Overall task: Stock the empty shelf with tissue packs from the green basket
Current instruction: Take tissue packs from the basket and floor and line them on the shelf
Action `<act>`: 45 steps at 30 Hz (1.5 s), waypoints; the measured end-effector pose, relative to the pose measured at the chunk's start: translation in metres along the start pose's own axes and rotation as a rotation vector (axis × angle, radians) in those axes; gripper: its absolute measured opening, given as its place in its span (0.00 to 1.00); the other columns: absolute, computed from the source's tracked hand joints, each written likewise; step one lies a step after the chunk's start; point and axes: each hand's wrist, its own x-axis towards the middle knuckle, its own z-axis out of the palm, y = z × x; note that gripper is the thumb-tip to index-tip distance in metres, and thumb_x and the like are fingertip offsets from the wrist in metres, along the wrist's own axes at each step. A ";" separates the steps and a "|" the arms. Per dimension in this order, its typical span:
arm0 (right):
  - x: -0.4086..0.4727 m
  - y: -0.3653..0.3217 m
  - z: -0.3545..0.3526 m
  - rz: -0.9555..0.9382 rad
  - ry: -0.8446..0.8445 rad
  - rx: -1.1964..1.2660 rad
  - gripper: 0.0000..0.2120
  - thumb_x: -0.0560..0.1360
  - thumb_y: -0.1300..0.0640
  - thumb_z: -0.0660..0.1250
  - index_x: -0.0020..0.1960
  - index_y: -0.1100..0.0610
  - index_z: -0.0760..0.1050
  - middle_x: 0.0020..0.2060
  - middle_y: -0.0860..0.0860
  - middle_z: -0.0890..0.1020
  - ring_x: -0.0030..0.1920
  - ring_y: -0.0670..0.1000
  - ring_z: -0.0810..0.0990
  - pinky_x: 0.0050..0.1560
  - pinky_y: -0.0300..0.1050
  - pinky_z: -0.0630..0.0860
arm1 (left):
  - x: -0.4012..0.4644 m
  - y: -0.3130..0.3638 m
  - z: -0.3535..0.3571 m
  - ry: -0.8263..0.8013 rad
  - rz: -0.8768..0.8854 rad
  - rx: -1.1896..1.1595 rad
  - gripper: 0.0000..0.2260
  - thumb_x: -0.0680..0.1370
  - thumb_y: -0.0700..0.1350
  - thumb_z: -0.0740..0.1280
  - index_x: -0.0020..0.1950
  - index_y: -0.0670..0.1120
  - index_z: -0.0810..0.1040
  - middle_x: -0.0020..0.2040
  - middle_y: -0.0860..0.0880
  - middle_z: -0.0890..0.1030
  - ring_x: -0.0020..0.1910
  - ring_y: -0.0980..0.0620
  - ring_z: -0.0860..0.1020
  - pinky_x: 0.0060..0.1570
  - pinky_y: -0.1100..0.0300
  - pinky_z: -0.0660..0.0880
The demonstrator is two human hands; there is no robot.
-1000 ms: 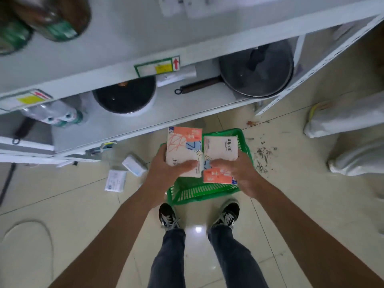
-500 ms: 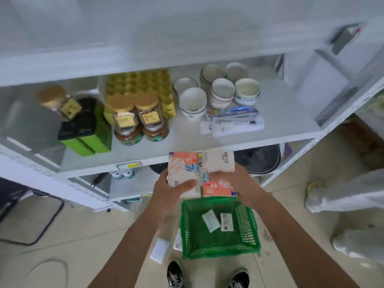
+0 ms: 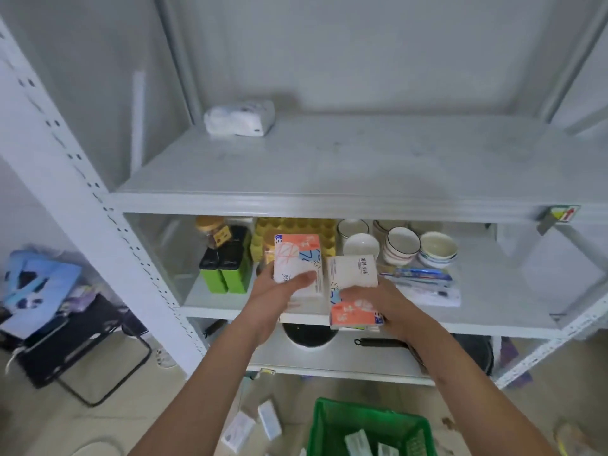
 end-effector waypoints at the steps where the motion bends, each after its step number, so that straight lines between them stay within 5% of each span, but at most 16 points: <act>1: 0.002 -0.006 0.005 0.000 -0.016 -0.006 0.34 0.59 0.55 0.83 0.64 0.54 0.80 0.55 0.55 0.89 0.56 0.58 0.89 0.59 0.57 0.84 | 0.001 0.008 -0.003 0.006 0.005 0.004 0.35 0.60 0.50 0.85 0.65 0.52 0.80 0.58 0.48 0.88 0.59 0.43 0.86 0.66 0.39 0.78; 4: 0.009 -0.021 0.018 -0.018 -0.039 -0.012 0.31 0.64 0.58 0.83 0.65 0.54 0.80 0.54 0.55 0.89 0.56 0.58 0.89 0.61 0.59 0.83 | 0.005 0.028 -0.016 0.019 0.038 0.033 0.35 0.58 0.52 0.85 0.64 0.53 0.80 0.56 0.50 0.89 0.57 0.45 0.86 0.64 0.41 0.80; 8: 0.018 -0.044 0.038 -0.022 -0.045 0.017 0.24 0.70 0.64 0.79 0.65 0.55 0.80 0.53 0.55 0.90 0.53 0.56 0.90 0.49 0.49 0.86 | 0.010 0.050 -0.040 -0.005 0.084 0.008 0.30 0.65 0.46 0.84 0.65 0.51 0.79 0.57 0.49 0.88 0.58 0.44 0.86 0.57 0.47 0.83; 15: 0.039 -0.105 0.087 -0.082 -0.066 0.001 0.27 0.68 0.62 0.80 0.66 0.55 0.80 0.55 0.58 0.89 0.57 0.61 0.88 0.61 0.59 0.83 | 0.022 0.106 -0.113 -0.008 0.175 -0.019 0.33 0.62 0.49 0.84 0.66 0.49 0.81 0.57 0.48 0.89 0.55 0.46 0.87 0.47 0.54 0.85; 19: 0.060 -0.144 0.124 -0.134 -0.077 -0.013 0.20 0.71 0.58 0.80 0.62 0.54 0.81 0.51 0.57 0.90 0.47 0.55 0.90 0.44 0.49 0.86 | 0.039 0.142 -0.148 0.061 0.214 0.045 0.34 0.61 0.53 0.84 0.65 0.51 0.80 0.56 0.49 0.89 0.55 0.44 0.87 0.51 0.47 0.82; 25: 0.107 -0.196 0.166 -0.171 -0.030 -0.069 0.17 0.71 0.56 0.81 0.58 0.54 0.83 0.48 0.54 0.91 0.44 0.52 0.91 0.39 0.45 0.86 | 0.069 0.191 -0.179 0.023 0.226 0.110 0.39 0.61 0.53 0.85 0.69 0.51 0.77 0.58 0.50 0.88 0.56 0.45 0.87 0.60 0.41 0.82; 29: 0.136 -0.212 0.180 -0.183 0.080 -0.185 0.19 0.70 0.49 0.82 0.58 0.53 0.83 0.45 0.50 0.91 0.43 0.48 0.91 0.40 0.43 0.86 | 0.097 0.210 -0.185 0.014 0.223 0.166 0.32 0.64 0.53 0.84 0.65 0.52 0.79 0.58 0.50 0.88 0.57 0.46 0.86 0.61 0.43 0.82; 33: 0.160 -0.215 0.187 -0.217 0.260 -0.294 0.23 0.70 0.41 0.79 0.58 0.54 0.82 0.45 0.50 0.90 0.40 0.48 0.90 0.35 0.39 0.83 | 0.122 0.212 -0.183 0.101 0.255 0.279 0.19 0.72 0.51 0.81 0.58 0.54 0.77 0.53 0.53 0.85 0.49 0.53 0.84 0.37 0.61 0.82; 37: 0.181 -0.215 0.192 -0.267 0.357 -0.376 0.19 0.71 0.38 0.76 0.54 0.50 0.84 0.46 0.49 0.89 0.45 0.50 0.88 0.43 0.41 0.83 | 0.136 0.206 -0.186 0.146 0.325 0.278 0.24 0.74 0.53 0.78 0.66 0.55 0.72 0.58 0.53 0.83 0.54 0.52 0.83 0.47 0.57 0.80; 40: 0.190 -0.215 0.194 -0.302 0.426 -0.487 0.19 0.79 0.37 0.67 0.43 0.52 0.82 0.41 0.49 0.86 0.43 0.51 0.86 0.39 0.40 0.78 | 0.144 0.205 -0.192 0.149 0.358 0.362 0.18 0.78 0.57 0.73 0.65 0.56 0.74 0.58 0.55 0.83 0.56 0.53 0.82 0.50 0.57 0.79; 43: 0.189 -0.208 0.190 -0.393 0.508 -0.525 0.28 0.85 0.41 0.56 0.51 0.62 0.84 0.45 0.56 0.87 0.43 0.51 0.84 0.34 0.35 0.73 | 0.141 0.209 -0.198 0.123 0.345 0.422 0.19 0.80 0.61 0.68 0.67 0.53 0.76 0.60 0.55 0.83 0.58 0.52 0.82 0.54 0.58 0.78; 45: 0.180 -0.199 0.190 -0.463 0.505 -0.527 0.26 0.86 0.43 0.54 0.62 0.61 0.81 0.57 0.55 0.83 0.51 0.48 0.81 0.45 0.32 0.74 | 0.136 0.209 -0.201 0.114 0.384 0.497 0.18 0.82 0.60 0.67 0.67 0.53 0.75 0.56 0.61 0.81 0.58 0.56 0.81 0.49 0.66 0.75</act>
